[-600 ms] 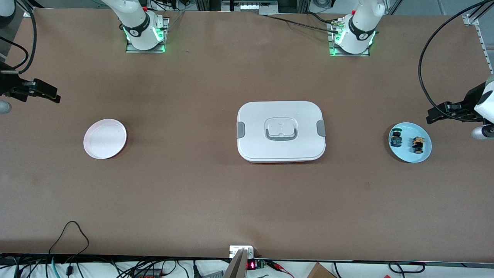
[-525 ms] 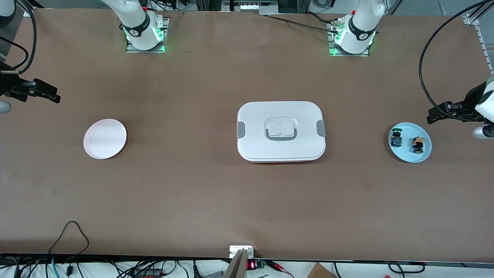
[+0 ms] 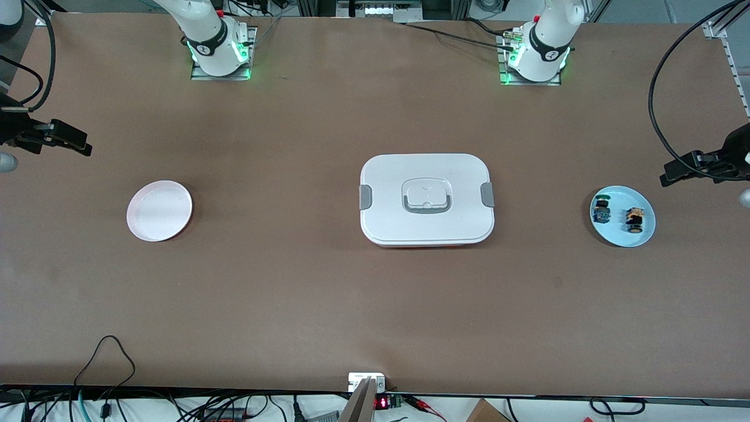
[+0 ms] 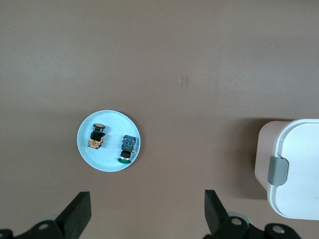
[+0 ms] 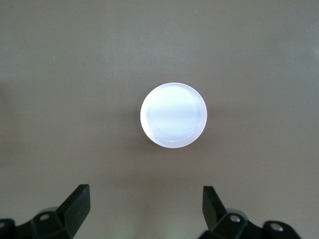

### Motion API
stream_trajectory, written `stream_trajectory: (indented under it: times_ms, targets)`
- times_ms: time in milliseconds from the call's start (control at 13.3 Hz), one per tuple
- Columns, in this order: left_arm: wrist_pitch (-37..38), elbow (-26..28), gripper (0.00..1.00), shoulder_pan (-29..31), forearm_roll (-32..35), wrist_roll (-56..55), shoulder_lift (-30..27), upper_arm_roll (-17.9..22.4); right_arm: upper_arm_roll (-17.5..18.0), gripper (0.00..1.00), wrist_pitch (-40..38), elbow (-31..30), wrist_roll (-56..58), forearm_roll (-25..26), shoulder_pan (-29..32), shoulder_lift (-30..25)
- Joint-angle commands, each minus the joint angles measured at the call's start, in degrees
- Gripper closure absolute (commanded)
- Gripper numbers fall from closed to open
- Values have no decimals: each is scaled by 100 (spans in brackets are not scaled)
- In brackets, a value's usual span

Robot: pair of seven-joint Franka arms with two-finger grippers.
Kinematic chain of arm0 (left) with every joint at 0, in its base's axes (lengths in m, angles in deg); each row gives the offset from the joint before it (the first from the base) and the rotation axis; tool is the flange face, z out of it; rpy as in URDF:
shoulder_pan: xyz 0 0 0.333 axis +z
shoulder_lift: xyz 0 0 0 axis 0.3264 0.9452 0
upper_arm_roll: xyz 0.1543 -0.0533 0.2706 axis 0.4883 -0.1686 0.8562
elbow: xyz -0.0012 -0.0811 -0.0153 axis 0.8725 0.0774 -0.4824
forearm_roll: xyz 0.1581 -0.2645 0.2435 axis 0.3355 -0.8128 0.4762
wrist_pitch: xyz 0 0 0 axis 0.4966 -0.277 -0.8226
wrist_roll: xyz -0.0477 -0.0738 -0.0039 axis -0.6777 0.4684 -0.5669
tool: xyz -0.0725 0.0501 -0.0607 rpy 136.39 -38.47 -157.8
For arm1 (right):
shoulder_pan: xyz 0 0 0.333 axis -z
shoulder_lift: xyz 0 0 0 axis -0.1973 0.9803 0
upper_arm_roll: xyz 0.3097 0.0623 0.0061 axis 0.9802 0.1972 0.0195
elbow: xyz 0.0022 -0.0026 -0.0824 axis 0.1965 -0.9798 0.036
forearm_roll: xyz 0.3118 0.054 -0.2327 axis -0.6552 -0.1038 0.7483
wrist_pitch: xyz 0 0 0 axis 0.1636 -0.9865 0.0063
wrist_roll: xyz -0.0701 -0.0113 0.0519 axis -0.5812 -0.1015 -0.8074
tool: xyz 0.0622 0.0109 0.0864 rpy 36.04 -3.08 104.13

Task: Transfer orange switch to right arm and place
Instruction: 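Move the left gripper toward the light-blue plate with switches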

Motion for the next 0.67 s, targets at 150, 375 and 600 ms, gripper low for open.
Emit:
stream_trajectory:
  times_ms: [150,375,600]
  targets:
    - [236,-64,0,141,-32,232,-37,17,2,0,-94,15,74,38,44,-61]
    - [484,102,0,614,-50,2036,85,8,2,0,-94,15,74,38,44,-61]
    - [493,243,0,765,177,3848,419,8,2,0,-94,15,82,38,44,-61]
